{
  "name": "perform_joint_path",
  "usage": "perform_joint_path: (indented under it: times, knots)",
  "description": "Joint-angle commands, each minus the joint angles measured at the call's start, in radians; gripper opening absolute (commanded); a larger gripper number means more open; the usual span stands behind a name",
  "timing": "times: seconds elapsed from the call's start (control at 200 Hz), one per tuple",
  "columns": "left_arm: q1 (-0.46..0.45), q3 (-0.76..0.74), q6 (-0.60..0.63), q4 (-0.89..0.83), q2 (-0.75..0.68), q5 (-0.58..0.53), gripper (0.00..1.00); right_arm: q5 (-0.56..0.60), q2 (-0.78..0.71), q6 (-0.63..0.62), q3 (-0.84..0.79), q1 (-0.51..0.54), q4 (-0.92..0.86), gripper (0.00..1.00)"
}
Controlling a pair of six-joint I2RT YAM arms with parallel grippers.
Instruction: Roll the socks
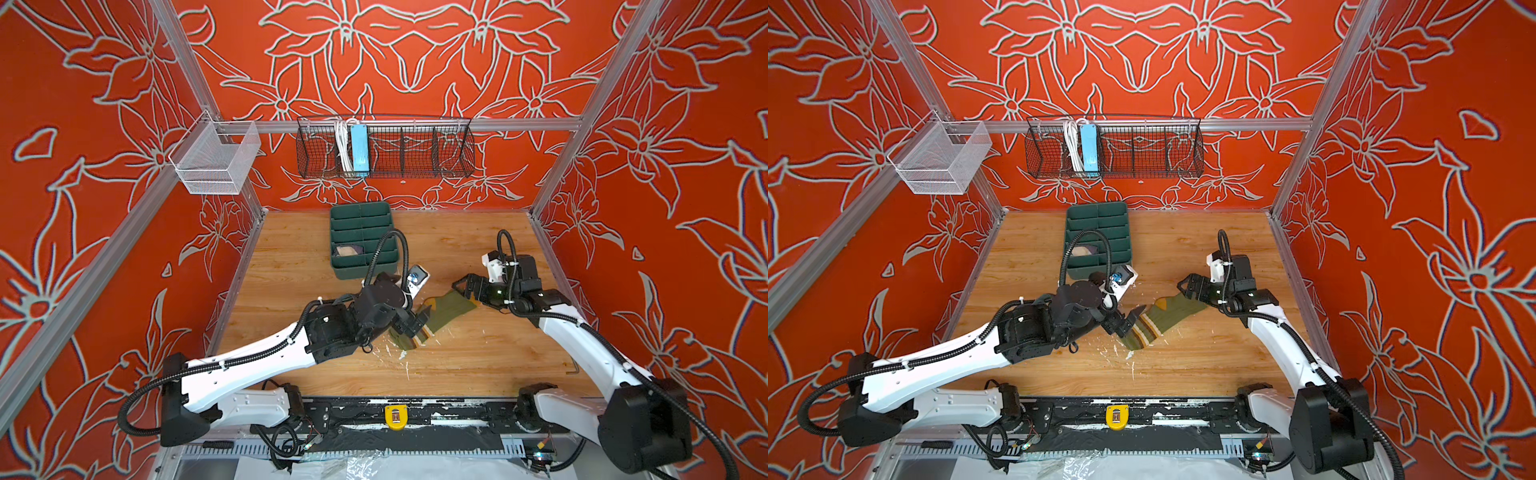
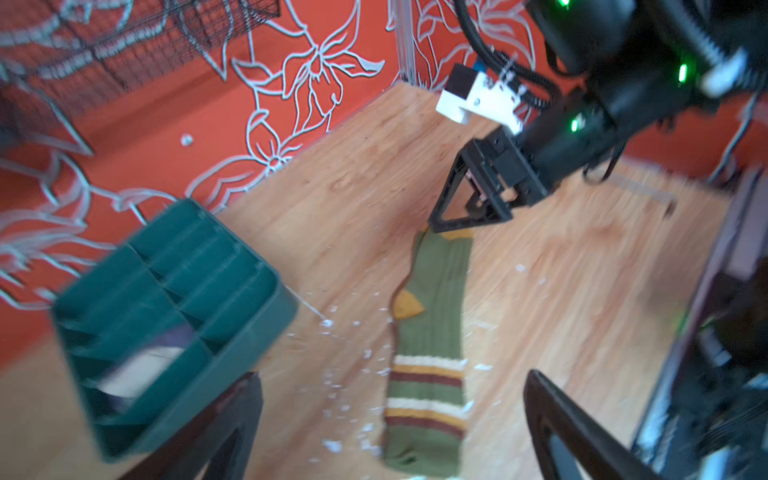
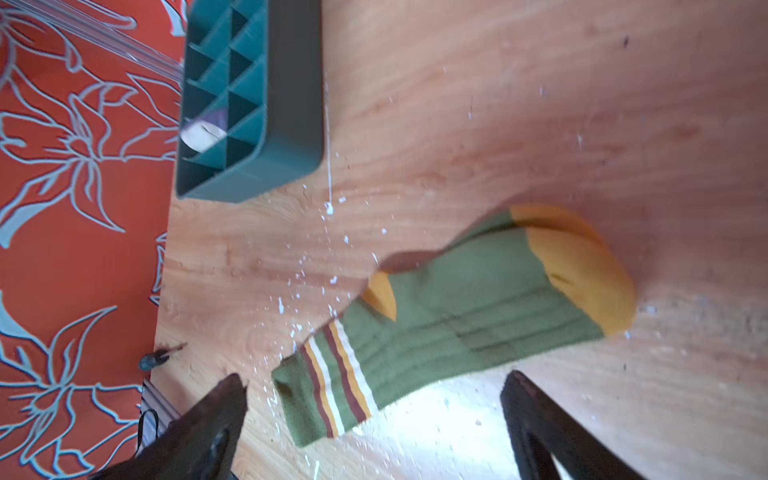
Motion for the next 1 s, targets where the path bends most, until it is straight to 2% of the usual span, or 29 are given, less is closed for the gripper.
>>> perform_joint_path:
  times: [0.0,0.07,0.165,0.275,0.576,0.641,0.796,0.991]
  knots:
    - [0.051,-0.091,0.265,0.021,0.03,0.044,0.97,-0.004,0.07,-0.003,0.016,-0.002,-0.027,0.98]
    - [0.091,-0.117,0.272,0.095,0.094,0.034,0.98,-0.017,0.139,0.019,0.031,0.0,0.015,0.98]
    - [0.154,-0.093,0.236,0.082,0.209,0.041,0.99,-0.016,0.214,0.048,0.041,0.01,0.067,0.98]
    - [0.18,-0.088,0.231,0.098,0.298,0.08,0.97,-0.006,0.274,0.046,0.046,0.023,0.094,0.98]
    - [0.178,-0.039,0.115,0.16,0.523,-0.004,0.98,-0.015,0.389,0.056,0.041,0.046,0.191,0.98]
    - [0.177,-0.017,0.077,0.13,0.569,-0.029,0.98,-0.009,0.398,0.046,0.05,0.046,0.185,0.98]
    - [0.146,0.072,-0.044,-0.042,0.678,-0.188,0.98,0.004,0.415,0.02,0.084,0.045,0.166,0.98]
    - [0.083,0.046,-0.159,-0.119,0.732,-0.223,0.98,0.001,0.467,0.019,0.116,0.046,0.18,0.98]
